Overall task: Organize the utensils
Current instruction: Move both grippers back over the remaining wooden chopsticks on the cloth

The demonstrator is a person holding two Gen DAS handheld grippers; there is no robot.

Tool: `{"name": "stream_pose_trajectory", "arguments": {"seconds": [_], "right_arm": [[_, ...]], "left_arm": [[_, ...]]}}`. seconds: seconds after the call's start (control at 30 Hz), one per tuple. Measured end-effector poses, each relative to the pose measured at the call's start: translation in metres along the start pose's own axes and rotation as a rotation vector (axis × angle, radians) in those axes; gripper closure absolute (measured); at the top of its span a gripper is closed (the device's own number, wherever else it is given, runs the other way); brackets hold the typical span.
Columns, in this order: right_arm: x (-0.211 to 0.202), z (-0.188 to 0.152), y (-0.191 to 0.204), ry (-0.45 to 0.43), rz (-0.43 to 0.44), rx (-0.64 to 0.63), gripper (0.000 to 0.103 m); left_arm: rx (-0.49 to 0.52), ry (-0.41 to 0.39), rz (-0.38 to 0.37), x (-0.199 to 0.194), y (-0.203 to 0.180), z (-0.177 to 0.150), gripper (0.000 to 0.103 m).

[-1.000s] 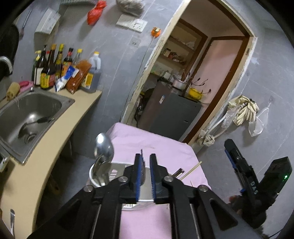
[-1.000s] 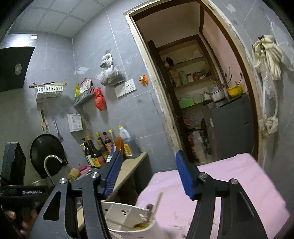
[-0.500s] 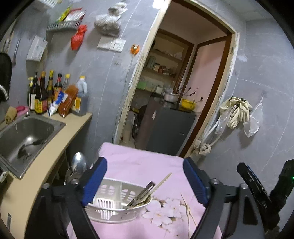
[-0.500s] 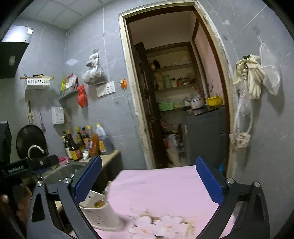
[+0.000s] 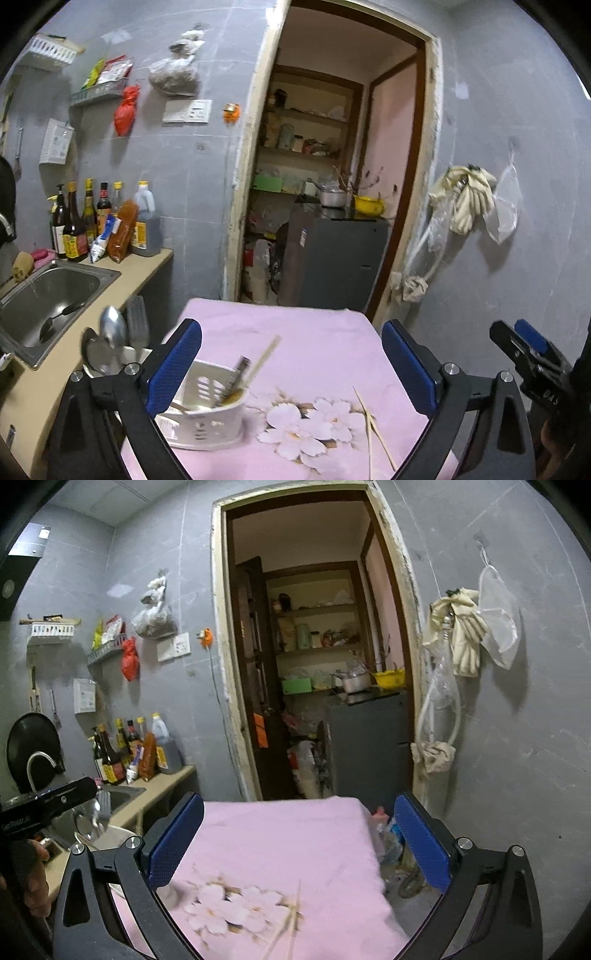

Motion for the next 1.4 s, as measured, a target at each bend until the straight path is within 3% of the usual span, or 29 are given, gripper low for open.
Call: {"name": "stream_pose_trajectory", "arguments": {"seconds": [0.3, 0.7, 1.1, 1.4], "right_arm": [[0.012, -0.034, -0.04, 0.083, -0.039, 0.011, 0.001], [0.034, -0.106, -0.072, 0.238, -0.054, 0.025, 0.001], [0.074, -0.188, -0.055, 0.492, 0.048, -0.028, 0.002], [0.104, -0.205, -0.029, 0.569, 0.141, -0.072, 0.004]], "left_arm": [[0.015, 0.116, -0.053, 0.024, -0.036, -0.05, 0.004], [-0.012, 0.288, -0.07, 0.061, -0.042, -0.115, 0.004], [0.019, 0.439, -0.01, 0.087, -0.029, -0.17, 0.005], [0.034, 0.486, -0.028, 0.105, -0.024, -0.177, 0.005]]}}
Point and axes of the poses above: each gripper's, at about its wrist camera, not at the fingertips, and x roughly the way its jaws point, y to its left, z to its top, the point moved 9 cm from there along x, roughly the way its jaws point, and after that the axes turned 2 degrees about -x, right-handed, at the moved point
